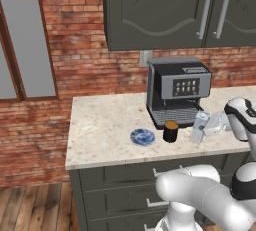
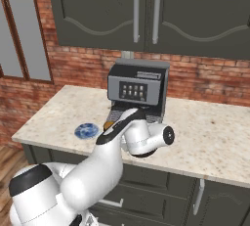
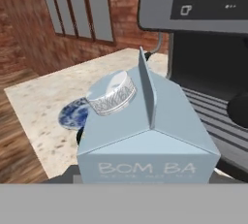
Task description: Take a sugar cube from the saucer and place it inside the coffee. Then, grab milk from the fridge and place it next to the coffee on the counter to sweeten the coffee.
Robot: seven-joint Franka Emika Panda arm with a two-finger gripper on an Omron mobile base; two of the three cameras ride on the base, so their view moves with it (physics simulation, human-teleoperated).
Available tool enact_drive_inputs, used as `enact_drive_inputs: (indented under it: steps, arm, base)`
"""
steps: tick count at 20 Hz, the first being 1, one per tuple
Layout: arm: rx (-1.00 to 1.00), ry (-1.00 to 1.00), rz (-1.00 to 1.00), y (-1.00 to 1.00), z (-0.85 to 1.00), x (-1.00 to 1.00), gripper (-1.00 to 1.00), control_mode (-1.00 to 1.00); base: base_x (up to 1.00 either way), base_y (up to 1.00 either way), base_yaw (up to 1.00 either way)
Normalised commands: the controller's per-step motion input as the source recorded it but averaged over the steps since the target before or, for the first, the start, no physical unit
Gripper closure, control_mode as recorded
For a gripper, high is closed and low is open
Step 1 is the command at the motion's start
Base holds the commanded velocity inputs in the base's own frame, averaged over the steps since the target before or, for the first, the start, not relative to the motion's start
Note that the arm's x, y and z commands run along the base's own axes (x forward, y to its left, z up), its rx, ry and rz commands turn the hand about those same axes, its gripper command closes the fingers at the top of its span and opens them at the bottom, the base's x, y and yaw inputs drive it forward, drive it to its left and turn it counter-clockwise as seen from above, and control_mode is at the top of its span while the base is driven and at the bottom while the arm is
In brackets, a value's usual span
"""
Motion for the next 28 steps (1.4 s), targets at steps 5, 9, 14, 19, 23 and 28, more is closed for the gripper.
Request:
enact_drive_inputs:
  steps: [5,9,14,19,23,28]
  arm:
    - [-0.04,-0.03,0.0,0.0,-0.35,0.23,1.0,-1.0]
    - [0.0,-0.07,0.0,0.0,-0.28,0.33,1.0,-1.0]
    - [0.0,-0.01,0.0,0.0,-0.11,0.29,1.0,-1.0]
    - [0.0,0.0,0.0,0.0,-0.04,0.26,1.0,-1.0]
    - [0.0,0.0,0.0,0.0,-0.05,0.01,1.0,-1.0]
    - [0.0,-0.01,0.0,0.0,-0.09,0.04,-1.0,-1.0]
  base:
    - [0.0,0.0,0.0]
    - [0.0,0.0,0.0]
    - [0.0,0.0,0.0]
    - [0.0,0.0,0.0]
    - [0.0,0.0,0.0]
    - [0.0,0.0,0.0]
